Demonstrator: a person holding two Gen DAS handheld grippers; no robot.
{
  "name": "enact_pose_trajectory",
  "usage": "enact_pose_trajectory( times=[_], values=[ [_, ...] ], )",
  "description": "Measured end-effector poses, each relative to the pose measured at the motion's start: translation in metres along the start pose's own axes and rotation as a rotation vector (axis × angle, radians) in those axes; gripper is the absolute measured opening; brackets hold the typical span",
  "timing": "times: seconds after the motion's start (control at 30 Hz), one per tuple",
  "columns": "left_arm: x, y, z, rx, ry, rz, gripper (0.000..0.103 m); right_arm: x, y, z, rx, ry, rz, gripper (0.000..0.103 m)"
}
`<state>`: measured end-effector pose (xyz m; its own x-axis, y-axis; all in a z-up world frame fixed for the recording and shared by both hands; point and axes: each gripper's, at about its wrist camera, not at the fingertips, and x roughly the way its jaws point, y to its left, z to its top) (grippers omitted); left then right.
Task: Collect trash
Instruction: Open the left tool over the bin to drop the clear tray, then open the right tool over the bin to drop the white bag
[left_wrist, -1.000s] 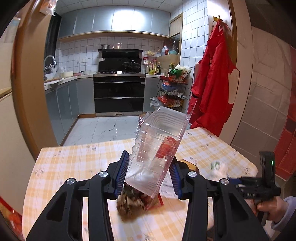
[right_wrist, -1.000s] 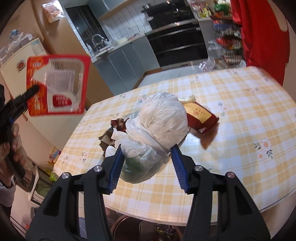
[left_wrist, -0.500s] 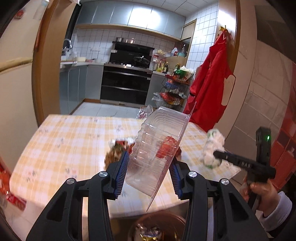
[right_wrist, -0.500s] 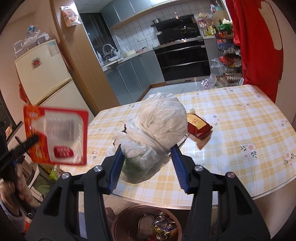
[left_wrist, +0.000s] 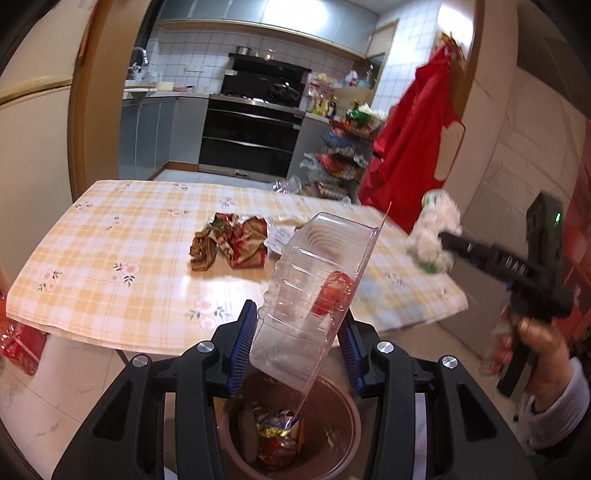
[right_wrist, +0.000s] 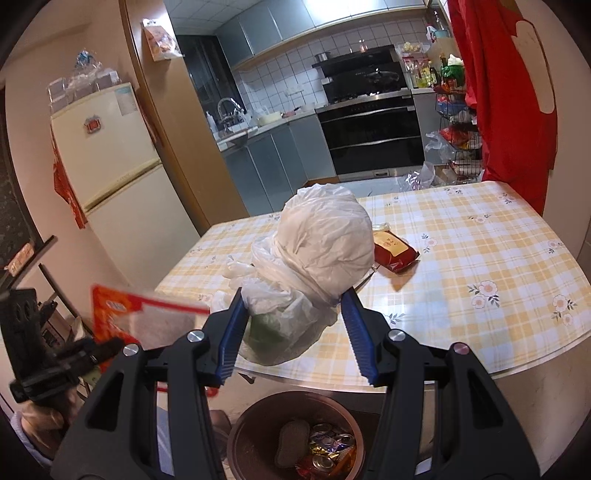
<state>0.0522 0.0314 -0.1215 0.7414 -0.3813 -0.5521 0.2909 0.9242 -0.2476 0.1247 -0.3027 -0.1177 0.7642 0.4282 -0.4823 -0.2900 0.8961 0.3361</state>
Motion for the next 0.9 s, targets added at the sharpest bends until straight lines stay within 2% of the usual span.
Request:
enact_pose_trajectory(
  times=[0.17, 0.37, 0.4, 0.47, 0.6, 0.67, 0.9],
  values=[
    [0.007, -0.004, -0.009, -0.001, 0.036, -0.016, 0.043, -0.012, -0.005, 0.004, 0.004, -0.023, -0.001, 0.053],
    [0.019, -0.007, -0.014, 0.001, 0.073, -0.05, 0.046, -0.007, -0.01, 0.001, 0.014, -0.016, -0.003, 0.053],
    [0.02, -0.007, -0.014, 0.001, 0.077, -0.05, 0.048, -0.003, -0.011, -0.001, 0.017, -0.004, -0.005, 0.053],
    [0.02, -0.005, -0.016, 0.001, 0.074, -0.041, 0.071, 0.002, -0.01, -0.004, 0.019, 0.011, -0.005, 0.053],
    [0.008, 0.002, -0.012, -0.023, 0.008, -0.014, 0.083, 0.01, -0.005, -0.009, 0.003, 0.037, -0.005, 0.053],
    [-0.004, 0.006, -0.009, -0.039, -0.054, 0.018, 0.096, 0.013, 0.0, -0.012, -0.012, 0.048, -0.006, 0.053],
    [-0.025, 0.021, 0.0, -0.082, -0.148, 0.173, 0.097, 0.022, 0.015, -0.021, -0.064, 0.104, 0.019, 0.054]
  ],
)
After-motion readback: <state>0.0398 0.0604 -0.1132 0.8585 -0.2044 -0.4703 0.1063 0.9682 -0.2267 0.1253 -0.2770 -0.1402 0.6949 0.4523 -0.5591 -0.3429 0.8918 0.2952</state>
